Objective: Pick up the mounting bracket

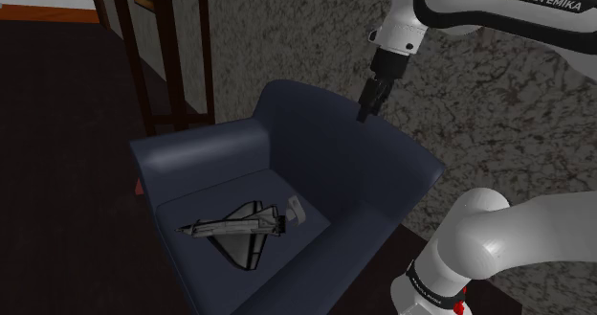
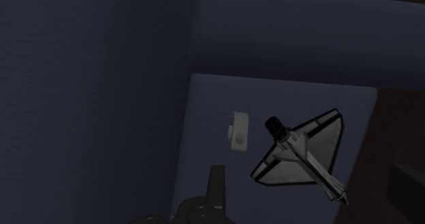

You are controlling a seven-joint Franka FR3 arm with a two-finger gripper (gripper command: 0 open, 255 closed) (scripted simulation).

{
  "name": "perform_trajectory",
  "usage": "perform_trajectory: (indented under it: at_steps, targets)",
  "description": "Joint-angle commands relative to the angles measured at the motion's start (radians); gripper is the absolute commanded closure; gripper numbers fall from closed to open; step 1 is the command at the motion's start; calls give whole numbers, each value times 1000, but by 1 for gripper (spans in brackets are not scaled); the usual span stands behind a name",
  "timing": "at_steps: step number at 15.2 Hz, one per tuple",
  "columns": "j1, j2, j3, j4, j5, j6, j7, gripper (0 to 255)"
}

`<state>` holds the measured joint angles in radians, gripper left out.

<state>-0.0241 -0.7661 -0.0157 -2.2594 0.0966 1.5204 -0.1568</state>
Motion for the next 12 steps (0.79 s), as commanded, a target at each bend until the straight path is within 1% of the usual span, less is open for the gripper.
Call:
perform_trajectory:
  at_steps: [1,7,12]
  targets:
    - [0,0,0,0,0,0,0,0]
    - [-4,-9,50,-207,11,232,44,0]
    - [-5,36,94,-344,23,441,82,0]
